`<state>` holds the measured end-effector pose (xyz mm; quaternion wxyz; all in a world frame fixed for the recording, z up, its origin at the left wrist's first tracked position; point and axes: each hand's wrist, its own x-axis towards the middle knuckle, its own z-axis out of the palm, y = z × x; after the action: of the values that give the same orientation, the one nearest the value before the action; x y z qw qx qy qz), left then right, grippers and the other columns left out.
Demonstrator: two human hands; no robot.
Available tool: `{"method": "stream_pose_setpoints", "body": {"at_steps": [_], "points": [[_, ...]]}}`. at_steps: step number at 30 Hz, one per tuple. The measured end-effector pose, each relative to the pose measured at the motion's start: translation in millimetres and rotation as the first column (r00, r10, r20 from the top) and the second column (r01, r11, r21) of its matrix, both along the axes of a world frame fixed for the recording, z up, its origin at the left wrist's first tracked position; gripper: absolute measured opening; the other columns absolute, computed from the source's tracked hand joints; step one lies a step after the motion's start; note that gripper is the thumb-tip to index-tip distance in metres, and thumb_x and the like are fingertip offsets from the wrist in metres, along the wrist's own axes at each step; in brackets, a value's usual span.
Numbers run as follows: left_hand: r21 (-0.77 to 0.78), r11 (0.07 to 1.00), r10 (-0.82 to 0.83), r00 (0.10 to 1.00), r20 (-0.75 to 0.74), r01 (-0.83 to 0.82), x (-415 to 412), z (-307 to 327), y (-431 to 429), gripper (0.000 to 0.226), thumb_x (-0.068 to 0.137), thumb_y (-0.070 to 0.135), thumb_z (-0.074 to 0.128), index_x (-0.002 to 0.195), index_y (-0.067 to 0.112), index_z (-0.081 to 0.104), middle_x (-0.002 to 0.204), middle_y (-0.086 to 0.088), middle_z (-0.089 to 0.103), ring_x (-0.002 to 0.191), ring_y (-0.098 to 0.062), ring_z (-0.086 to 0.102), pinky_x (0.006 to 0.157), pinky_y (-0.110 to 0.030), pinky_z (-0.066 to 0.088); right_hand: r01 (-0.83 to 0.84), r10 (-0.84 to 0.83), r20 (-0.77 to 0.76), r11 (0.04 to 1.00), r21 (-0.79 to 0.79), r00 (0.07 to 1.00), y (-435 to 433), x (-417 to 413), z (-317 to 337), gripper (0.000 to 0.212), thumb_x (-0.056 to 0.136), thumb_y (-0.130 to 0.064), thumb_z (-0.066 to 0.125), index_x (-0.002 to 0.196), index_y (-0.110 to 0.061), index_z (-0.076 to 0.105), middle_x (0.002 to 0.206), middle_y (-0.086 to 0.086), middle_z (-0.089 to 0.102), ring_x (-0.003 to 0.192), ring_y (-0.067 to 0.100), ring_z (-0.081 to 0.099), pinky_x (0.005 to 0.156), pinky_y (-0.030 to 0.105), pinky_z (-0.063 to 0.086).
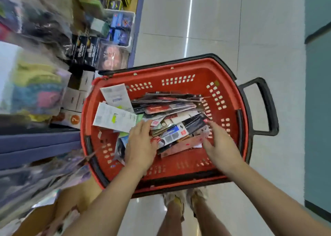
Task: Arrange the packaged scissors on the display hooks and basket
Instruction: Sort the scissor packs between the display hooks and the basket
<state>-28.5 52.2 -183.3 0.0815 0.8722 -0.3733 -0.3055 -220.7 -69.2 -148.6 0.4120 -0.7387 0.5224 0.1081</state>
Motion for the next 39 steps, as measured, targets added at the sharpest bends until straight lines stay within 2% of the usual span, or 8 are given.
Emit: {"method": "stream_pose_setpoints", "body": {"at_steps": [6, 11, 15, 24, 34, 37, 38, 39], "points": [[0.157, 0.976, -0.176, 0.97, 0.169, 0.15, 19.9, -82.3, -50.3, 0.073, 0.095, 0.038, 0.054, 0.155, 0.027, 0.012, 0.162, -0.005, 0.015, 0.147, -0.027, 0.018, 0.117, -0.045, 0.026, 0.232, -0.24, 0.024, 0.958, 0.168, 0.971, -35.5, 57.6, -117.9, 0.079, 0.081, -0.038, 0.067, 0.149, -0.025, 0.027, 0.14, 0.006, 0.053, 0.121, 0.03, 0.056, 0.101, 0.049, 0.048], [0.296, 0.946, -0.191, 0.965, 0.18, 0.132, 18.8, -107.2, -81.7, 0.061, 0.091, 0.023, 0.058, 0.146, 0.031, 0.032, 0.14, -0.008, 0.045, 0.128, -0.032, 0.04, 0.091, -0.042, 0.045, 0.716, -0.894, -0.027, 0.339, 0.61, 0.447, -55.5, 104.3, -144.8, 0.104, 0.069, -0.042, 0.08, 0.152, -0.036, 0.016, 0.144, 0.009, 0.046, 0.109, 0.039, 0.063, 0.086, 0.052, 0.058], [0.251, 0.948, -0.251, 0.944, 0.216, 0.195, 15.5, -85.2, -79.0, 0.062, 0.095, 0.012, 0.048, 0.149, 0.035, 0.027, 0.144, -0.002, 0.043, 0.127, -0.029, 0.04, 0.083, -0.038, 0.045, 0.72, -0.971, -0.046, 0.141, 0.679, 0.234, -57.1, 125.0, -146.7, 0.108, 0.083, 0.002, 0.071, 0.15, -0.046, 0.001, 0.129, 0.015, 0.052, 0.096, 0.038, 0.069, 0.076, 0.056, 0.06], [0.009, 0.949, -0.314, 0.946, 0.086, 0.314, -4.4, -28.7, -10.9, 0.102, 0.047, -0.017, 0.072, 0.14, 0.02, 0.052, 0.135, -0.016, 0.056, 0.11, -0.035, 0.06, 0.054, -0.036, 0.056, 0.824, -0.9, 0.249, 0.431, 0.367, 0.359, -42.6, 52.9, -110.1, 0.093, 0.082, 0.02, 0.052, 0.147, -0.042, 0.031, 0.125, 0.0, 0.06, 0.096, 0.019, 0.072, 0.078, 0.042, 0.061], [-0.086, 0.995, 0.065, 0.995, 0.074, -0.058, 63.8, 26.7, 35.9, 0.034, 0.079, 0.008, 0.044, 0.09, -0.004, 0.074, 0.088, -0.021, 0.072, 0.075, -0.025, 0.069, 0.072, -0.023, 0.05, 0.595, -0.657, 0.262, 0.752, 0.283, 0.707, -59.7, 40.0, -69.1, 0.042, 0.091, 0.012, 0.049, 0.092, -0.021, 0.075, 0.079, -0.009, 0.07, 0.061, 0.002, 0.058, 0.055, 0.011, 0.045], [0.025, 0.967, 0.253, 0.946, -0.201, -0.253, 100.1, 10.0, 62.2, 0.091, 0.087, 0.067, 0.036, 0.11, -0.018, 0.061, 0.119, -0.027, 0.063, 0.11, -0.031, 0.062, 0.109, -0.029, 0.041, 0.483, -0.581, 0.213, 0.791, 0.376, 0.785, -60.8, 48.7, -57.6, 0.042, 0.092, 0.015, 0.045, 0.094, -0.015, 0.075, 0.065, -0.01, 0.068, 0.047, 0.006, 0.05, 0.043, 0.012, 0.037], [0.012, 0.979, 0.203, 0.952, -0.228, -0.205, 96.5, 14.4, 47.9, 0.174, 0.008, 0.104, -0.008, 0.109, -0.022, 0.056, 0.119, -0.022, 0.061, 0.113, -0.025, 0.057, 0.111, -0.02, 0.035, 0.47, -0.595, 0.19, 0.761, 0.447, 0.781, -57.5, 55.5, -54.3, 0.042, 0.092, 0.017, 0.043, 0.094, -0.011, 0.074, 0.064, -0.007, 0.068, 0.042, 0.003, 0.05, 0.04, 0.011, 0.037], [-0.088, 0.994, 0.042, 0.971, -0.234, -0.065, 86.0, 19.9, 42.1, 0.078, 0.081, -0.029, -0.019, 0.113, -0.023, 0.051, 0.121, -0.009, 0.06, 0.116, -0.017, 0.054, 0.11, -0.011, 0.025, 0.47, -0.629, 0.17, 0.709, 0.527, 0.759, -52.4, 63.1, -51.7, 0.042, 0.091, 0.018, 0.041, 0.09, -0.008, 0.074, 0.072, 0.001, 0.071, 0.045, 0.004, 0.056, 0.042, 0.011, 0.042]]}}
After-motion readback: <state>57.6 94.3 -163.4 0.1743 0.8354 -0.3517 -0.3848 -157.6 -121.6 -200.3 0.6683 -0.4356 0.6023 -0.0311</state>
